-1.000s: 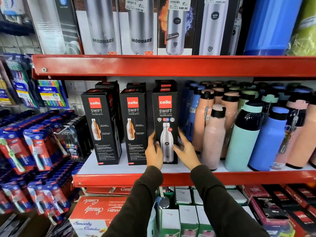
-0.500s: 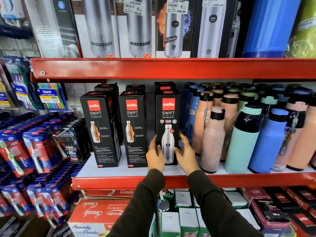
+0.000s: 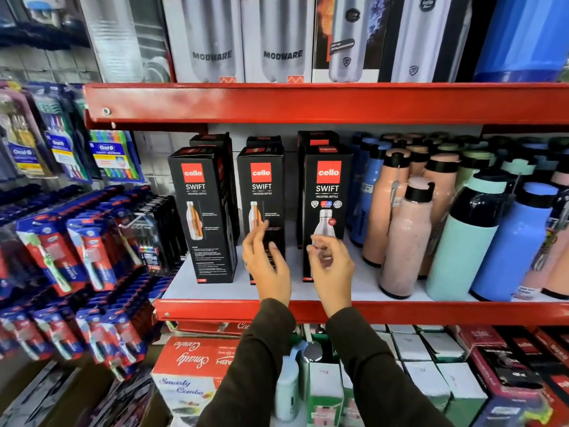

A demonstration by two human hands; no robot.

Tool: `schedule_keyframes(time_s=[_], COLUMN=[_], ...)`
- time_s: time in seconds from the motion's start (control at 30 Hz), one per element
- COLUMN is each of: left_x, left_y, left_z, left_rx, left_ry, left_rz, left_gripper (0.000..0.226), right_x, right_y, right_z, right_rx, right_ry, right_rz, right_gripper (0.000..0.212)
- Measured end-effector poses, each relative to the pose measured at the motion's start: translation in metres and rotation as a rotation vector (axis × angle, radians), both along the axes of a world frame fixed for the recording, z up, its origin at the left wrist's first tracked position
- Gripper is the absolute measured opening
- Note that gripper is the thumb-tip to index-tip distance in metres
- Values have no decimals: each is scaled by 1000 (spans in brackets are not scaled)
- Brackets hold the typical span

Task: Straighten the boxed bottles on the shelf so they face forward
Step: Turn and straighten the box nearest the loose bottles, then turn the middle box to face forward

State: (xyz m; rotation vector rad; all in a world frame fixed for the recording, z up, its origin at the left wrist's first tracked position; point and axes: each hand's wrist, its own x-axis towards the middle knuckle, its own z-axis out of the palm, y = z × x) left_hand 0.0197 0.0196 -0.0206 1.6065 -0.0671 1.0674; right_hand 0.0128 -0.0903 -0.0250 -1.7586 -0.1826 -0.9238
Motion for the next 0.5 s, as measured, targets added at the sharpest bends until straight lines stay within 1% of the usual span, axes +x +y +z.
schedule_keyframes(time_s=[0.07, 0.13, 0.23, 0.3, 0.37, 0.47, 0.5], left_x=[5, 11, 12, 8, 10, 14, 12], left_y=[13, 26, 41, 46, 54, 67, 69], left_z=[-4, -11, -14, -11, -11, -13, -12], left_rx=[-41, -75, -158, -193, -265, -382, -391], left_ry=[41, 109, 225, 310, 383, 422, 410], left_rz=[54, 10, -184, -303, -417, -541, -567], left_gripper=[41, 45, 53, 50, 52, 75, 76], right_x=[-2, 0, 8, 10, 12, 14, 14], right_y=[20, 34, 49, 55, 61, 67, 68], right_z=[-3, -8, -14, -16, -20, -27, -28], right_rx=[-46, -72, -79, -69, -74, -27, -15], right_ry=[42, 150, 320, 370, 401, 397, 387], right_rz=[66, 141, 189, 209, 222, 225, 214], right_gripper=[28, 36, 46, 49, 51, 60, 63])
